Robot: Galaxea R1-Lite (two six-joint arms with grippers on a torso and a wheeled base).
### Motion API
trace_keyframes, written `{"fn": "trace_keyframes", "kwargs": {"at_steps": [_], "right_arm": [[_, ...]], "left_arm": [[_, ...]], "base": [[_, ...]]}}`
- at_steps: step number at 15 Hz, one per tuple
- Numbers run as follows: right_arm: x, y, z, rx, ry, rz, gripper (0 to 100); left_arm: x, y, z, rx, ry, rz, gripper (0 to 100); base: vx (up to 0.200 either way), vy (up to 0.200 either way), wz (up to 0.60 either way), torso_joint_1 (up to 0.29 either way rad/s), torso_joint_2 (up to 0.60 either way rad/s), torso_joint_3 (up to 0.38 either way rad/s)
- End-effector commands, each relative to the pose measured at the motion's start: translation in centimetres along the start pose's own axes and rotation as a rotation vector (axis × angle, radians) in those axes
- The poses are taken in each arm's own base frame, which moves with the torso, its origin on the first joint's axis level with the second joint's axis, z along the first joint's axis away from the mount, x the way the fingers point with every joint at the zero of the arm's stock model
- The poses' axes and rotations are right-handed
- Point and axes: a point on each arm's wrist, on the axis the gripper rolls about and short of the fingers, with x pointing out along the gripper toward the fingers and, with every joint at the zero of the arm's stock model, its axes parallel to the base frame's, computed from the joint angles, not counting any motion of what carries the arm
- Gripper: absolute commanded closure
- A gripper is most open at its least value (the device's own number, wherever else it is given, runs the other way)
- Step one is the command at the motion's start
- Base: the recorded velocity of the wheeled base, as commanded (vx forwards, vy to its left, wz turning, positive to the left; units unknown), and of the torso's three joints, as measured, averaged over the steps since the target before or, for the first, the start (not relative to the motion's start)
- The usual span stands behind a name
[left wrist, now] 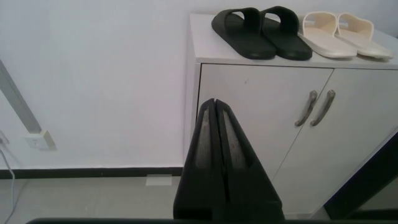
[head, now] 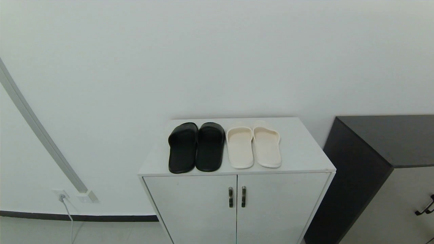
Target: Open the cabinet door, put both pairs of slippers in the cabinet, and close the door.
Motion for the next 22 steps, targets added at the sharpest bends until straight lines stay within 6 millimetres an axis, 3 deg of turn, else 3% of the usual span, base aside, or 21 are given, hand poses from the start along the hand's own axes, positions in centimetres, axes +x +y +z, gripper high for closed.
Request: {"fn": "trace_keyframes", "kwargs": {"at_steps": [1,2,5,8,9,12,13,14,18,22], "right_arm": [[-1.7,-0.2,6.8,0.050,-0.171,-0.001,0],[-1.1,-0.2,7.7,0.036,0.025,0.087,0],[3.0,-0.1,6.6,0.063,0.282,0.245,0],[7.9,-0.1,8.4,0.058,0.294,0.351,0],[8.8,0.2,8.7,0.050,0.287,0.397,0],[14.5,3.8,11.3,0.045,0.300,0.471,0],[15.7,5.5,12.1,0.072,0.296,0.476,0],[17.6,8.6,12.9,0.105,0.289,0.471,0],[22.4,15.2,13.2,0.127,0.264,0.427,0],[26.9,19.3,12.7,0.124,0.239,0.279,0]], "left_arm": [[0.0,0.0,0.0,0.000,0.001,0.000,100],[0.0,0.0,0.0,0.001,0.001,0.000,100],[0.0,0.0,0.0,0.001,-0.001,0.000,100],[0.0,0.0,0.0,0.001,0.001,-0.001,100],[0.0,0.0,0.0,0.001,0.001,0.000,100],[0.0,0.0,0.0,0.001,0.001,-0.001,100],[0.0,0.0,0.0,0.001,0.001,-0.001,100],[0.0,0.0,0.0,0.001,0.001,-0.001,100],[0.0,0.0,0.0,0.000,0.000,-0.001,100],[0.0,0.0,0.0,0.000,0.000,-0.001,100]], "base": [[0.000,0.000,0.00,0.000,0.00,0.000],[0.000,0.000,0.00,0.000,0.00,0.000],[0.000,0.000,0.00,0.000,0.00,0.000],[0.000,0.000,0.00,0.000,0.00,0.000],[0.000,0.000,0.00,0.000,0.00,0.000],[0.000,0.000,0.00,0.000,0.00,0.000],[0.000,0.000,0.00,0.000,0.00,0.000],[0.000,0.000,0.00,0.000,0.00,0.000],[0.000,0.000,0.00,0.000,0.00,0.000],[0.000,0.000,0.00,0.000,0.00,0.000]]}}
